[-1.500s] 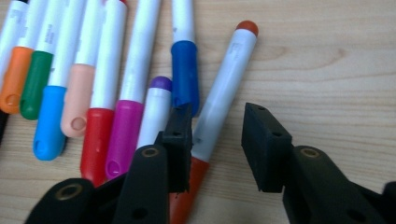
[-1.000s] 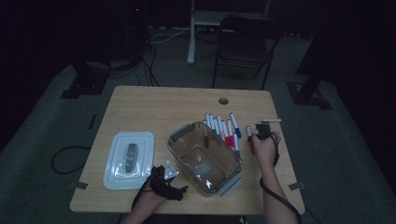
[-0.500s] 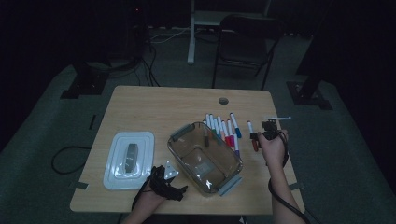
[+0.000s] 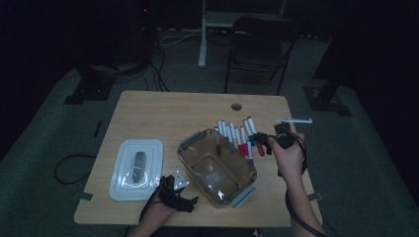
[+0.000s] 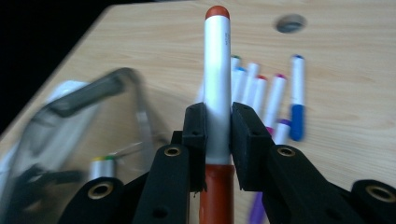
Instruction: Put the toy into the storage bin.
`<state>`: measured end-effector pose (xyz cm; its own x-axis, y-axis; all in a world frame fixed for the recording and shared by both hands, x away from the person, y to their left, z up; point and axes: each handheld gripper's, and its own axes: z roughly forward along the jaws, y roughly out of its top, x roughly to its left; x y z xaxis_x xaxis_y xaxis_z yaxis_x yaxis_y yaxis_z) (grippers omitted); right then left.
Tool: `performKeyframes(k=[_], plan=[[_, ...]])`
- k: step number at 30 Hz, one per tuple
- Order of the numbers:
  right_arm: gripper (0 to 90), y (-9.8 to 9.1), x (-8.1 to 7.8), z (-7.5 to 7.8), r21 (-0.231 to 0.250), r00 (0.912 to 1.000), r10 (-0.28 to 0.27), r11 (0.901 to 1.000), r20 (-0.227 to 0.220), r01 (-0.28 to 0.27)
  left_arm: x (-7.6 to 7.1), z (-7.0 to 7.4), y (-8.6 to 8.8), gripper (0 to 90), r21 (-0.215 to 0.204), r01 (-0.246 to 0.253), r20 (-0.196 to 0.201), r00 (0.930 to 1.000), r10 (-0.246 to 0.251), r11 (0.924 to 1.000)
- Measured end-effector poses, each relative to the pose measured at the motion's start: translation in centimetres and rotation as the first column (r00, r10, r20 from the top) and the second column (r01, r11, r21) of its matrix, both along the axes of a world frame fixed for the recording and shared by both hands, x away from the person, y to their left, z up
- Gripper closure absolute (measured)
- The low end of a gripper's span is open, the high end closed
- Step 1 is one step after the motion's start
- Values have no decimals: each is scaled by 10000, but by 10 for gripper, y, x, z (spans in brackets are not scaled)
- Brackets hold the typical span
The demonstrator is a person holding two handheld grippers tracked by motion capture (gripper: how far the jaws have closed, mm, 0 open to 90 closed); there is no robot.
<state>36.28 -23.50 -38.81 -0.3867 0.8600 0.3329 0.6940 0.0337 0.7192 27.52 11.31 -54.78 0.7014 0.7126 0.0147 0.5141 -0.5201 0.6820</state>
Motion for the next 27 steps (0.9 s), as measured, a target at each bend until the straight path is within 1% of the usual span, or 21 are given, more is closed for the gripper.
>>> performKeyframes(k=[2,4,6,7,9,10,11,12,13,14,15,16,17,18,19,20,21,23,25,26,27], plan=[[769,3,-2,3,-51,9999,101,9999,31,-101,0,0,0,4,11,10,-12,10000,-10,10000],[769,9,-7,8,239,9989,461,9986,117,-464,0,0,0,4,12,9,-11,10000,-9,10000],[769,17,-12,13,200,9968,765,9968,235,-769,0,0,0,4,12,13,-15,10000,-13,10000],[769,22,-15,15,330,9944,1032,9940,214,-1039,0,0,0,4,12,13,-18,10000,-13,10000],[769,29,-19,19,392,9912,1286,9908,315,-1298,0,0,0,4,13,14,-17,10000,-14,10000],[769,37,-22,22,356,9865,1601,9863,350,-1614,0,0,0,4,13,14,-16,10000,-14,10000],[769,37,-22,22,356,9865,1601,9863,350,-1614,0,0,0,4,2,6,-15,10000,-6,10000],[769,40,-23,22,316,9847,1705,9846,359,-1717,0,0,0,4,13,13,-16,10000,-13,10000],[769,46,-24,23,201,9806,1943,9806,272,-1949,0,0,0,4,5,7,-11,10000,-7,10000],[769,56,-26,22,148,9727,2315,9727,165,-2318,0,0,0,4,15,13,-12,10000,-13,10000],[769,56,-26,22,148,9727,2315,9727,165,-2318,0,0,0,4,14,13,-15,10000,-13,10000],[769,65,-27,19,193,9646,2638,9644,-14,-2637,0,0,0,4,8,12,-15,10000,-12,10000],[769,65,-27,19,193,9646,2638,9644,-14,-2637,0,0,0,4,8,12,-15,10000,-12,10000],[769,69,-27,18,119,9614,2748,9615,-126,-2747,0,0,0,4,14,14,-17,10000,-14,10000],[769,76,-27,14,27,9558,2929,9561,-248,-2929,0,0,0,4,10,13,-16,10000,-13,10000],[769,80,-27,12,60,9520,3041,9526,-364,-3041,0,0,0,4,14,15,-17,10000,-15,10000],[769,86,-27,8,75,9430,3275,9448,-597,-3276,0,0,0,4,13,13,-16,10000,-13,10000],[769,96,-26,2,199,9300,3568,9341,-882,-3565,0,0,0,4,8,15,-21,10000,-15,10000],[769,105,-24,-4,44,9238,3671,9295,-1088,-3688,0,0,0,4,2,11,-23,10000,-11,10000],[769,113,-23,-8,40,9159,3797,9240,-1300,-3825,0,0,0,4,-2,11,-22,10000,-11,10000],[769,113,-23,-8,40,9159,3797,9240,-1300,-3825,0,0,0,4,-2,11,-22,10000,-11,10000]])
